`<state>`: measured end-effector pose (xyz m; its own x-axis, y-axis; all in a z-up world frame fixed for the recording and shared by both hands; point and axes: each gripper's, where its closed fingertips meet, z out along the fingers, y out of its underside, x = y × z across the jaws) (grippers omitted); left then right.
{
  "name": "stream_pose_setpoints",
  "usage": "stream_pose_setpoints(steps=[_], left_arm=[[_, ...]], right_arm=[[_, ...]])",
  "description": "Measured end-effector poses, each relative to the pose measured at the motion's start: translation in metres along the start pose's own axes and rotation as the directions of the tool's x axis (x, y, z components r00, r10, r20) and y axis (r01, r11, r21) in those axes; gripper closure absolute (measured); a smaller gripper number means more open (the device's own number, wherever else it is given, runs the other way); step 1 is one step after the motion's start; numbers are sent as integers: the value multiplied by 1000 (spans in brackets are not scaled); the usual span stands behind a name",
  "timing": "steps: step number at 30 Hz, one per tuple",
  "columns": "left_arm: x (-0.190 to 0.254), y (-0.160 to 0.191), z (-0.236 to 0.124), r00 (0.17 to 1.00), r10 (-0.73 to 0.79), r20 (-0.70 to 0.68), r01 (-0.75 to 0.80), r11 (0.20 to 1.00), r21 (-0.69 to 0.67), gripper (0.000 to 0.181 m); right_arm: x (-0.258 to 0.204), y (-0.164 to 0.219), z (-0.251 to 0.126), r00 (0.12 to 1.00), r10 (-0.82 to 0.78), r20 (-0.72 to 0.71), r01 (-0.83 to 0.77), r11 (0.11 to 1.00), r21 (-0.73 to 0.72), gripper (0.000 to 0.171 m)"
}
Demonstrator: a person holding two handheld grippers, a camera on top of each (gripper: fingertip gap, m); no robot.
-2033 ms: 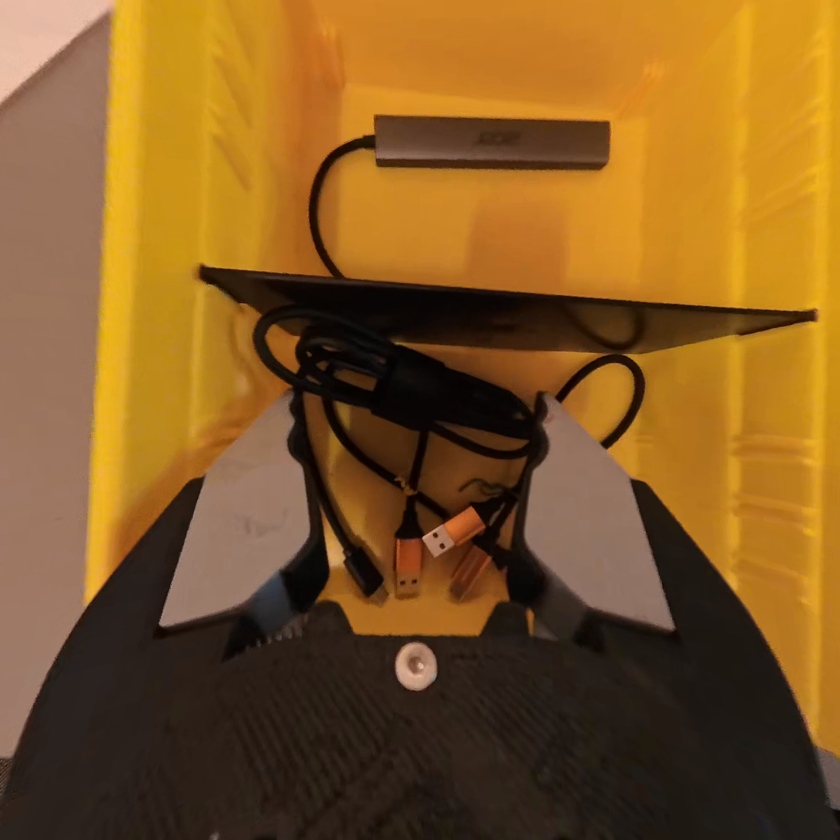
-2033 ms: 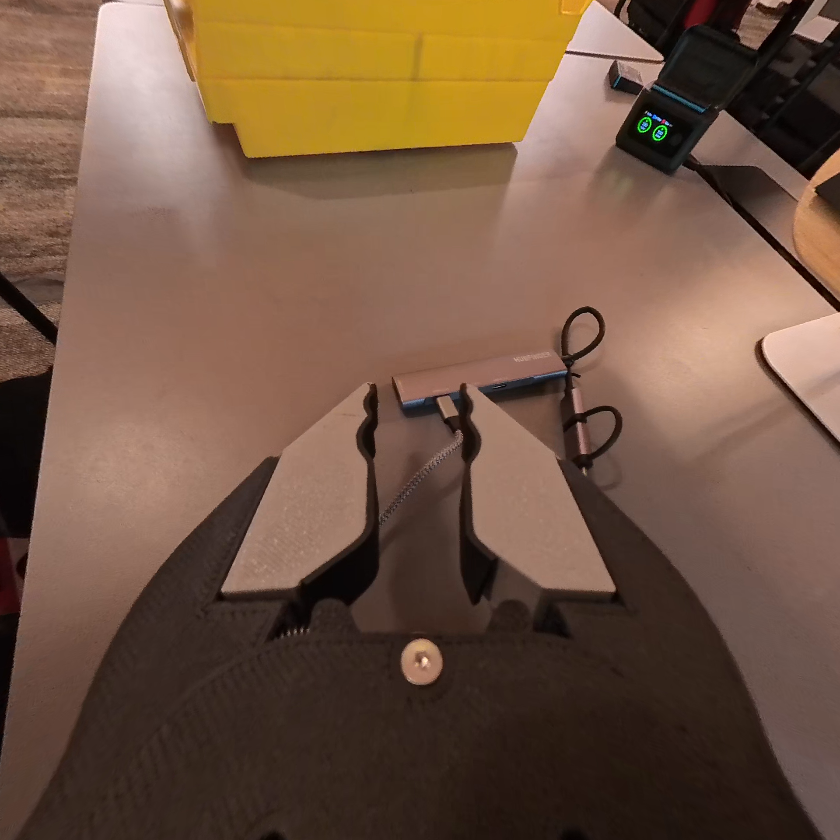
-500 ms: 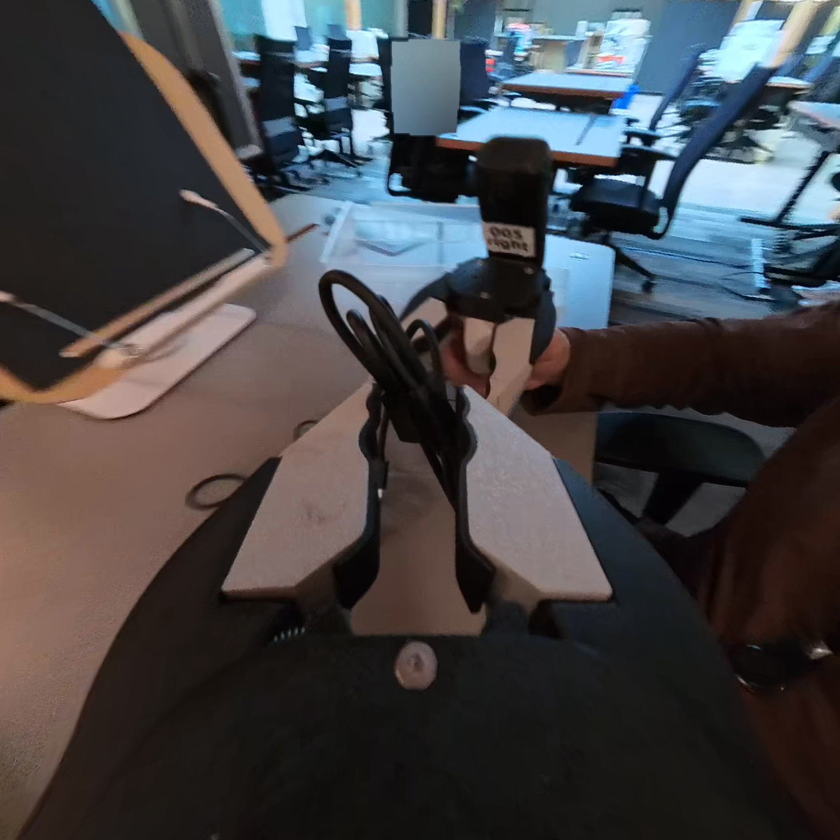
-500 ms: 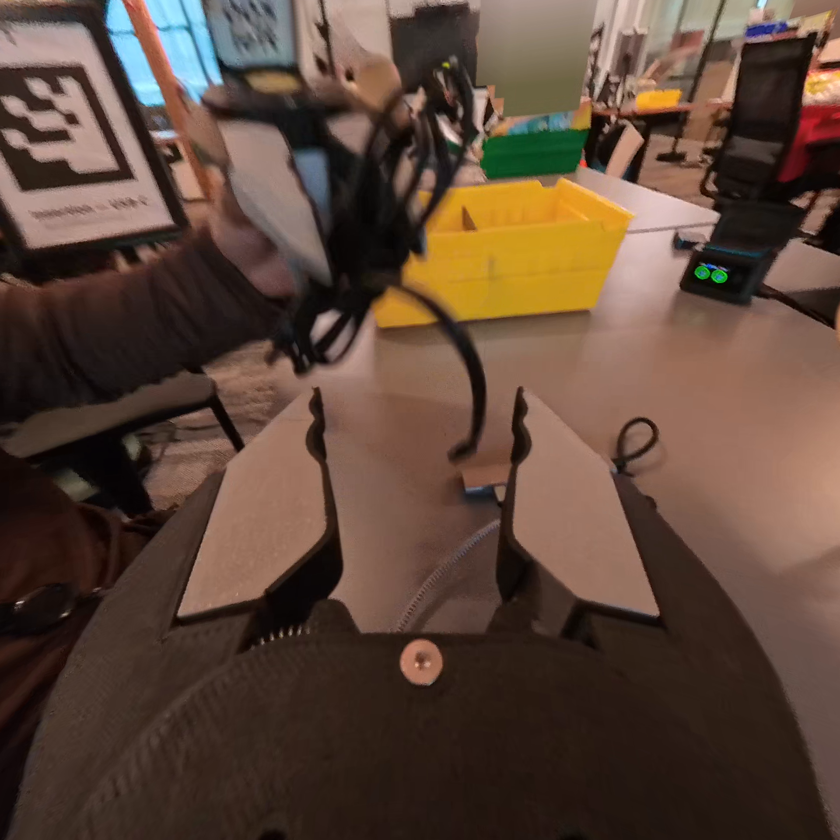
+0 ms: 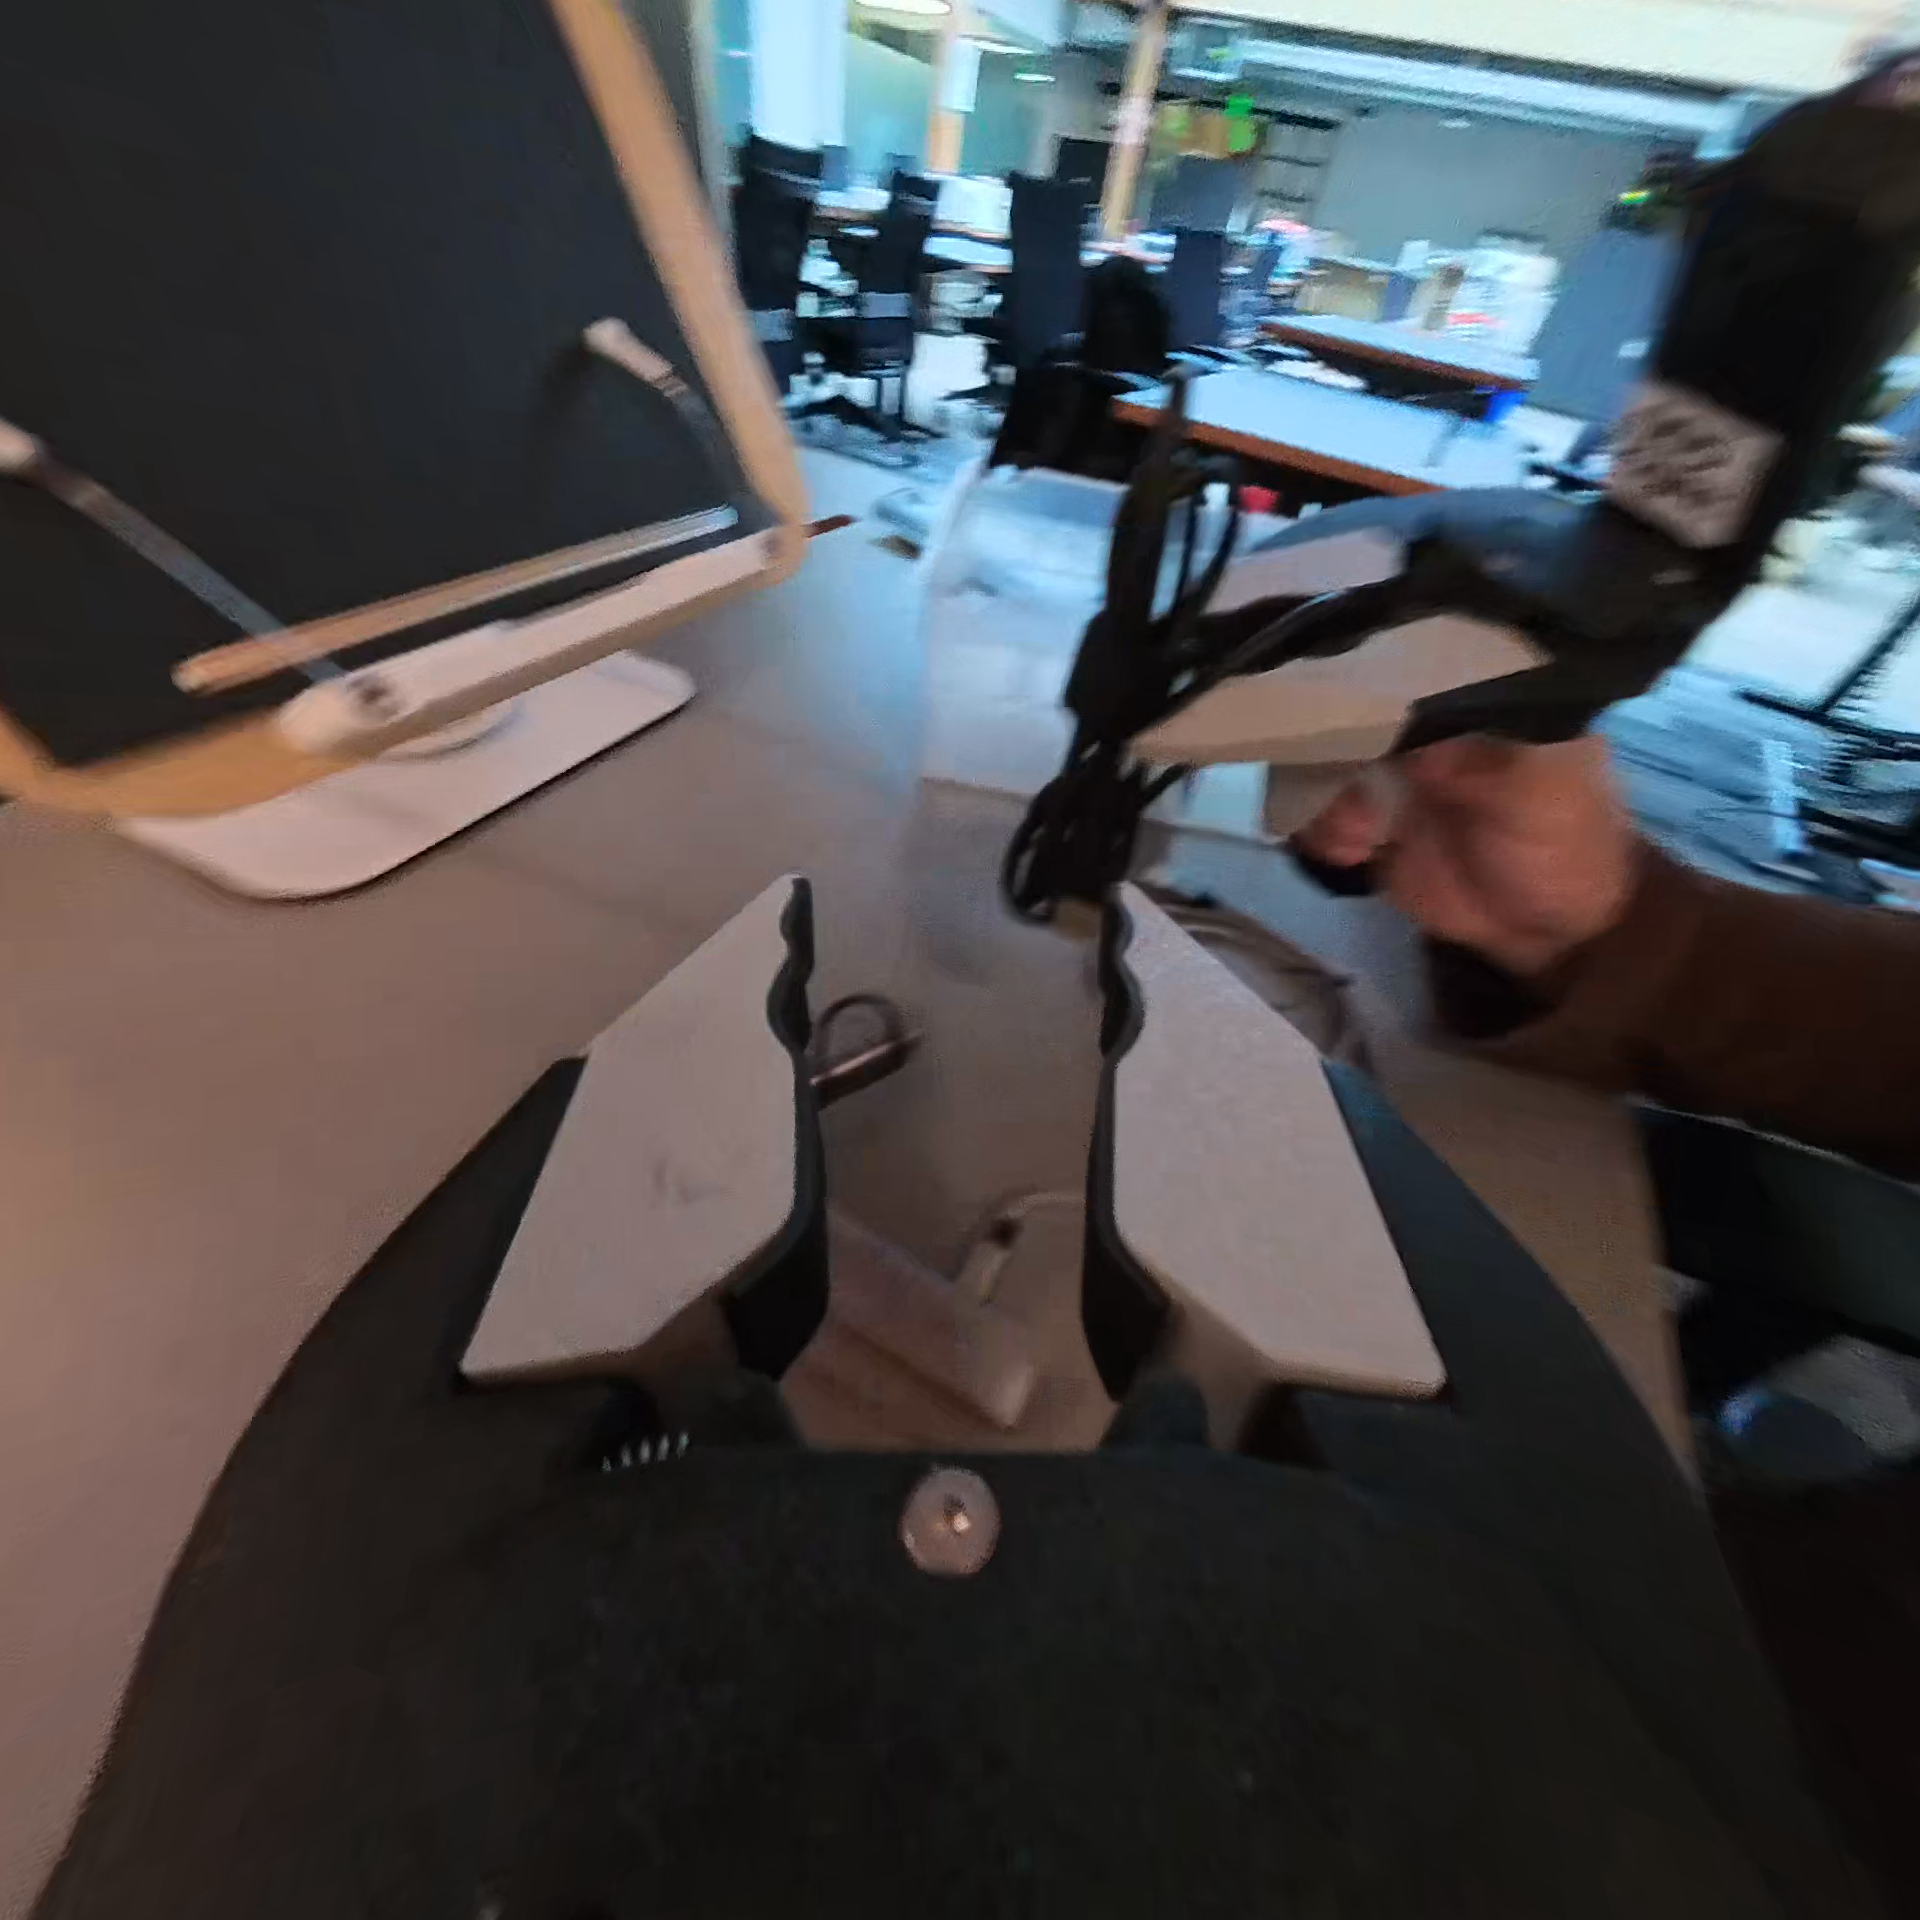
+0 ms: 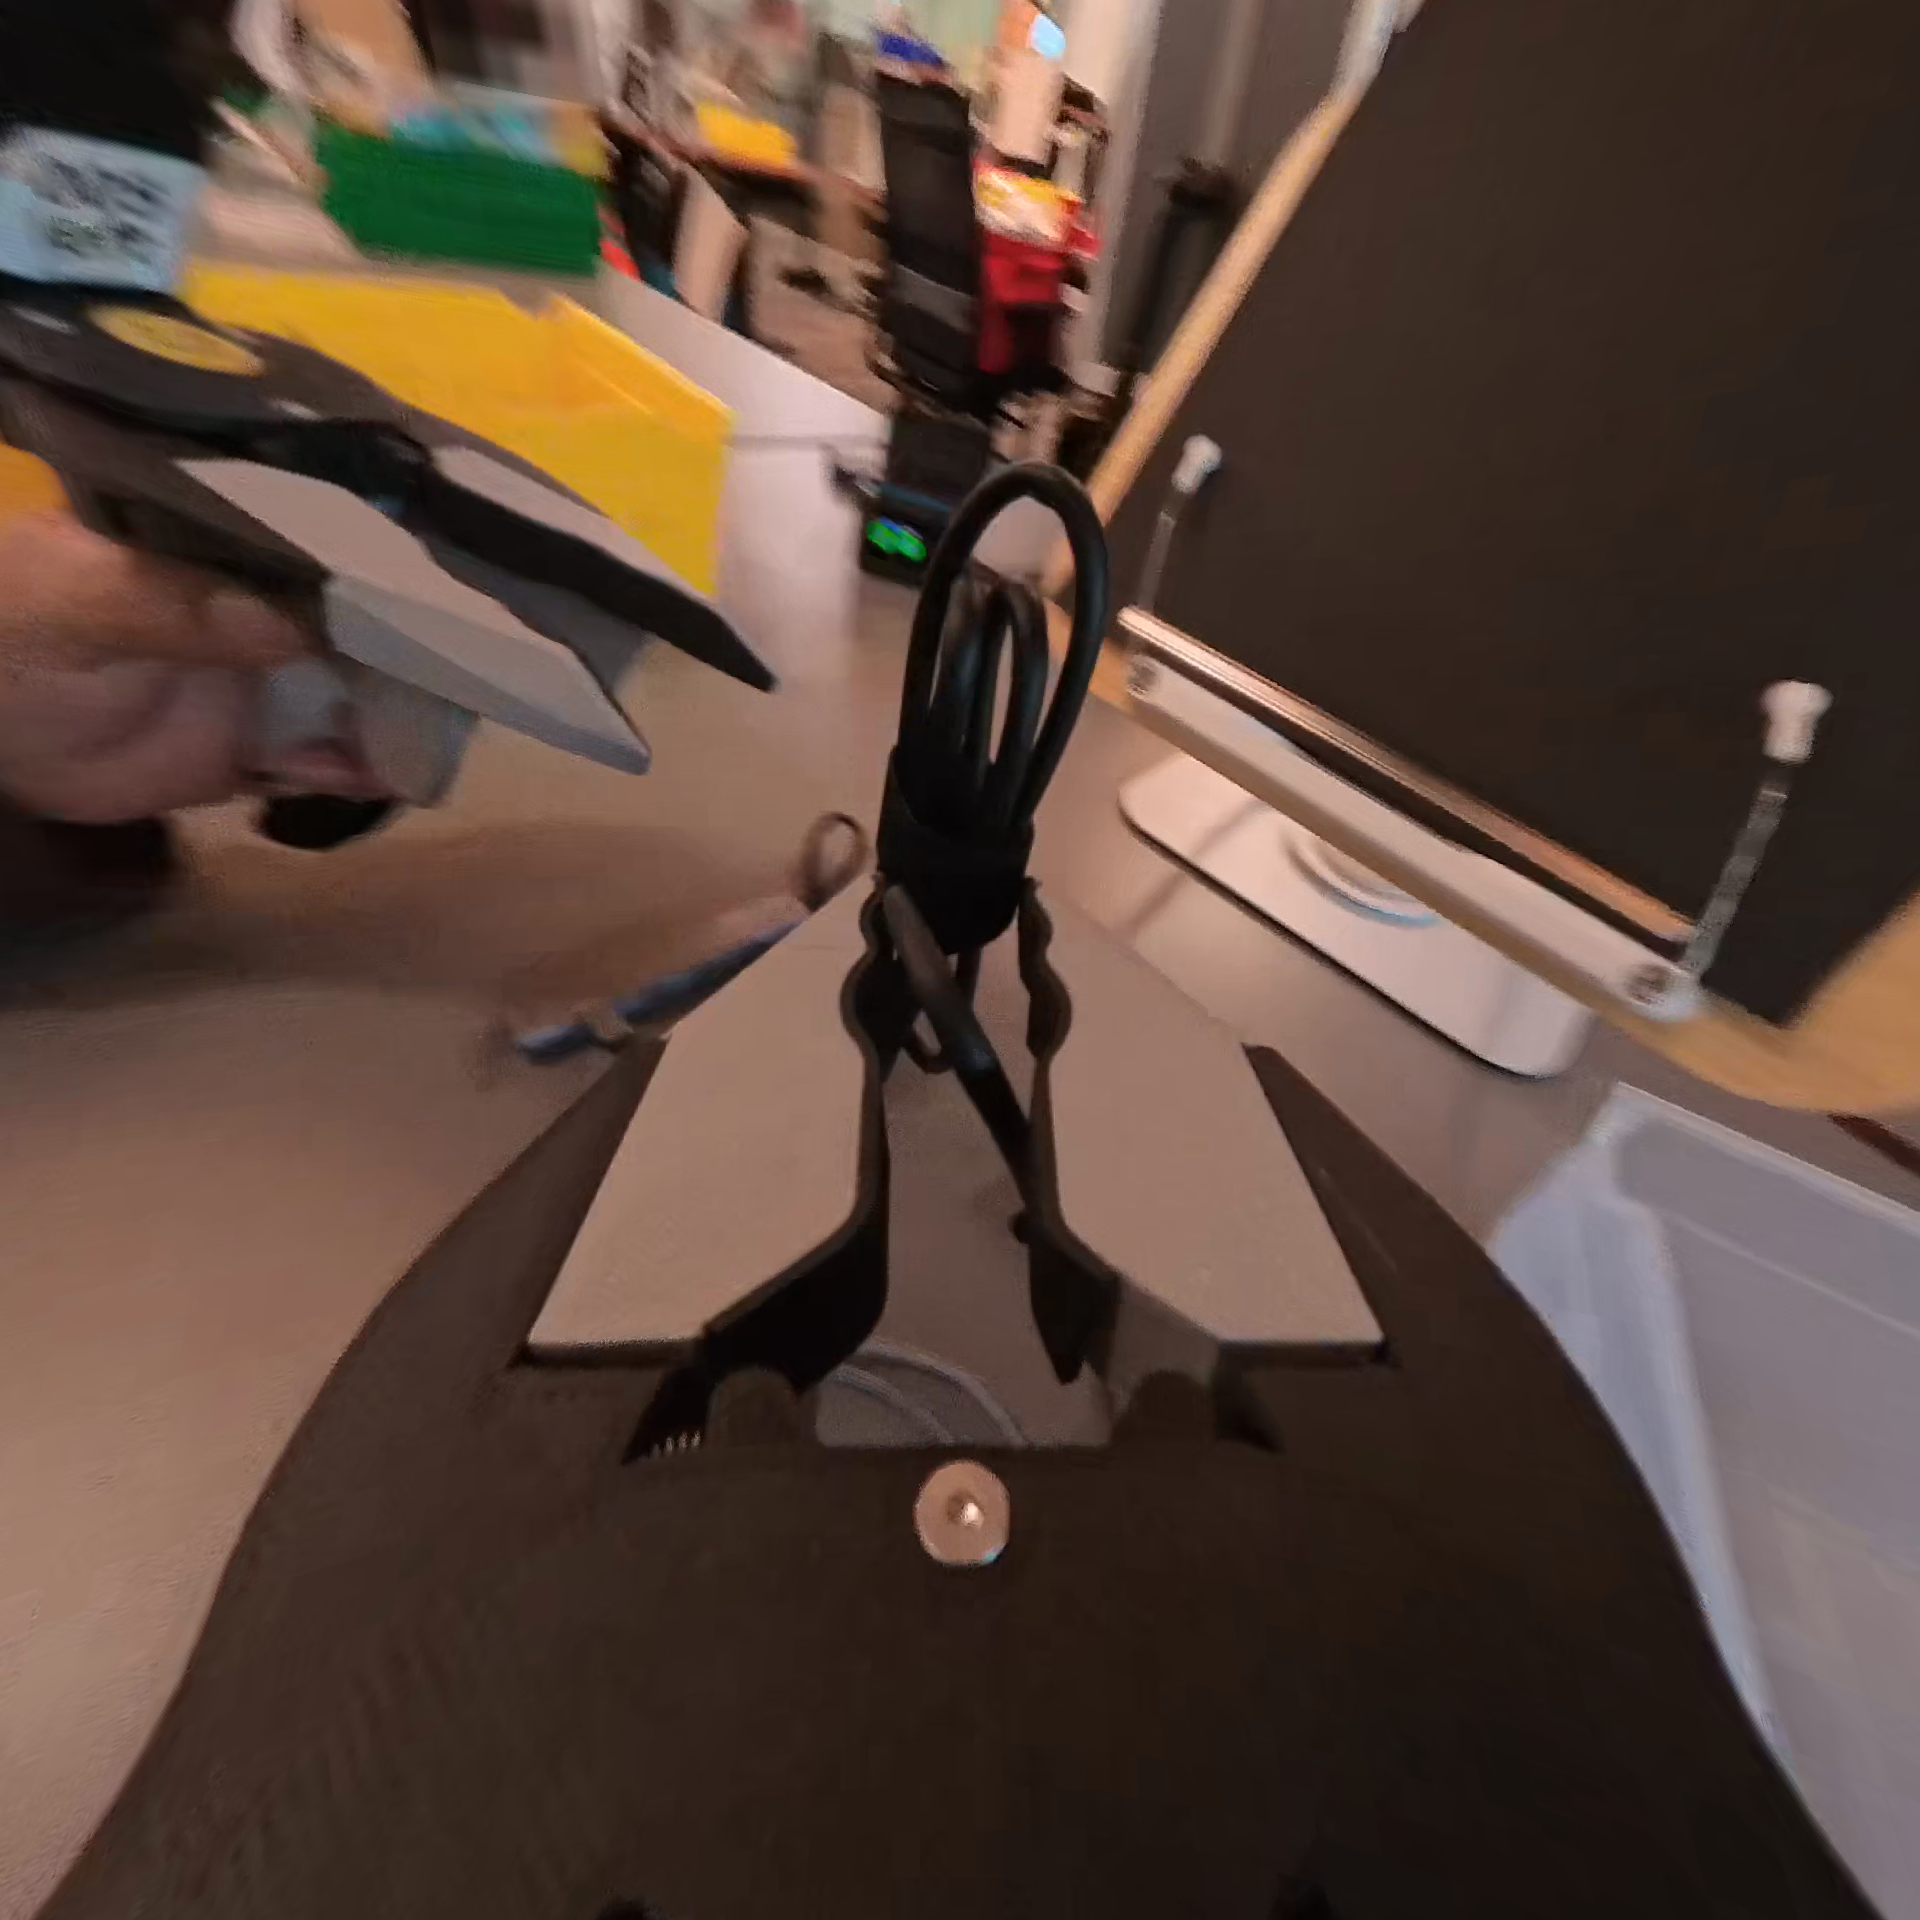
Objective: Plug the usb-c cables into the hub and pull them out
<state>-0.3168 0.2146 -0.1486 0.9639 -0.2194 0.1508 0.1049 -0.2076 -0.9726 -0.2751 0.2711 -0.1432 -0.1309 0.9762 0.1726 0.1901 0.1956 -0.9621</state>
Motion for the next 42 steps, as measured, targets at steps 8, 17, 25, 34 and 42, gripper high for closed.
stream_pose_setpoints(steps=[8, 17, 25, 34, 42], left_arm=[[-55, 29, -14, 947, 138, 291, -125, 990, -63, 147], [-66, 52, -11, 927, 158, 341, -105, 980, -170, 142], [-75, 50, -18, 930, 85, 357, -43, 991, -124, 142], [-74, 48, -19, 933, 78, 352, -43, 993, -106, 140], [-71, 54, -13, 940, 102, 326, -52, 986, -158, 144]], right_arm=[[35, 51, 24, 959, -162, -233, 78, 939, -334, 146], [1, 3, 25, 992, -11, -130, -13, 983, -182, 111], [-50, 20, 21, 999, 40, 33, -26, 935, -353, 87], [-67, 7, -9, 996, 2, 87, 31, 930, -366, 92], [-76, 8, -32, 973, 124, 197, -44, 930, -365, 100]])
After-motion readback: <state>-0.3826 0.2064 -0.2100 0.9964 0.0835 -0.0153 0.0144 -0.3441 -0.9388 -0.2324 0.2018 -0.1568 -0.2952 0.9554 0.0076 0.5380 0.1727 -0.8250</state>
